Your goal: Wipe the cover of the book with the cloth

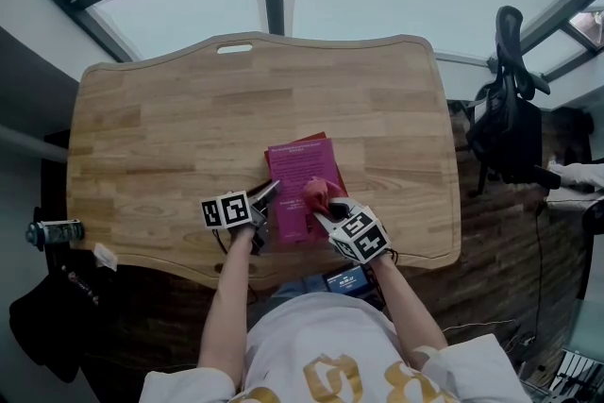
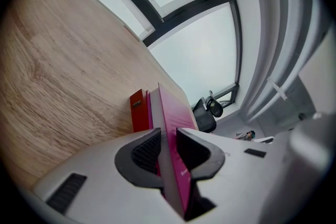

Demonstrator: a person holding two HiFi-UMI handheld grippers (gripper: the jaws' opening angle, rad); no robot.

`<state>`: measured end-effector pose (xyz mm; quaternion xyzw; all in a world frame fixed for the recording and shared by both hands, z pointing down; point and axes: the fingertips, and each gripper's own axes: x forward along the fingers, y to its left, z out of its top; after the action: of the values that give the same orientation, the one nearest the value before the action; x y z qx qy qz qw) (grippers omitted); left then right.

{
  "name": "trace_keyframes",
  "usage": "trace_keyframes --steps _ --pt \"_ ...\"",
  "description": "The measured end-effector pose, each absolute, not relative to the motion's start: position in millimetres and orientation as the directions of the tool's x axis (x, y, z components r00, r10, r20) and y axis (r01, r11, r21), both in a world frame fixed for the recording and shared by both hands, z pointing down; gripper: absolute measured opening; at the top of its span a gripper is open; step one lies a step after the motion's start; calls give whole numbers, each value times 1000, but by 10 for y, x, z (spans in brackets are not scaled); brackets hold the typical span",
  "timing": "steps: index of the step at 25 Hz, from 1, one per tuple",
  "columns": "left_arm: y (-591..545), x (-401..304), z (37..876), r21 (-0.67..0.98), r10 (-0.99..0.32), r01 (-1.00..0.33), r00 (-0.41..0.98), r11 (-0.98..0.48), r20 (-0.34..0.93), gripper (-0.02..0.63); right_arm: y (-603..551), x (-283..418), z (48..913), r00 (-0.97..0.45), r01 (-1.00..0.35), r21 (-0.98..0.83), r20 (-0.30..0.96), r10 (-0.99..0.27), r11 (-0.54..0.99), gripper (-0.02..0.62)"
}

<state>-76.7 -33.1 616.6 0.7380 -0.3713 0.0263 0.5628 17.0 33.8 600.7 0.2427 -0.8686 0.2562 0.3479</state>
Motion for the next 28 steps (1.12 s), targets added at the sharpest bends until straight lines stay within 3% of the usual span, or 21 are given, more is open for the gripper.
trace_keyframes --steps 28 --pt "-399 -714 6150 767 -602 -640 629 -44 491 94 -285 322 6034 -642 -564 -254 733 -225 786 69"
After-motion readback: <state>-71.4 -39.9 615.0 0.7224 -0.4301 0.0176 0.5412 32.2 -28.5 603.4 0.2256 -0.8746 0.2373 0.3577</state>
